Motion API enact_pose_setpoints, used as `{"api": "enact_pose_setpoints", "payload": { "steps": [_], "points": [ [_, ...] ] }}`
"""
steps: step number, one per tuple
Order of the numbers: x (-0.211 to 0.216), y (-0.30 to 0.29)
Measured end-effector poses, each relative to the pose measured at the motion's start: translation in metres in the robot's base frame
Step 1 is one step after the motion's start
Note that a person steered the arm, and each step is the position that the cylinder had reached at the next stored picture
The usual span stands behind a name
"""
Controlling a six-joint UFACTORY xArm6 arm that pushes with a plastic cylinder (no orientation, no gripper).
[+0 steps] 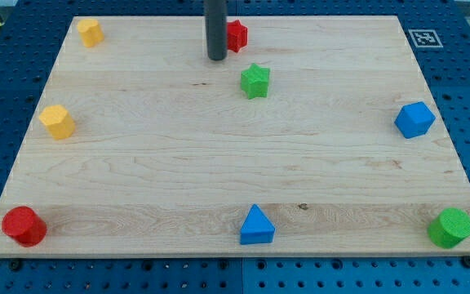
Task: Move your arm towards the red star
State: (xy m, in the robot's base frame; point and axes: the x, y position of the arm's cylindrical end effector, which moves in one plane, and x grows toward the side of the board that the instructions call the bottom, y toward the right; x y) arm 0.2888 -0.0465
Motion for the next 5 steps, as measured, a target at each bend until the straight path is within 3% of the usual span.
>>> {"api": "enact_pose_setpoints", "payload": {
  "steps": [1,2,4,5],
  "points": [
    [-0.009,-0.024],
    [-0.048,-0.032],
    [-0.054,-0.014],
    [-0.034,-0.008]
  ]
}}
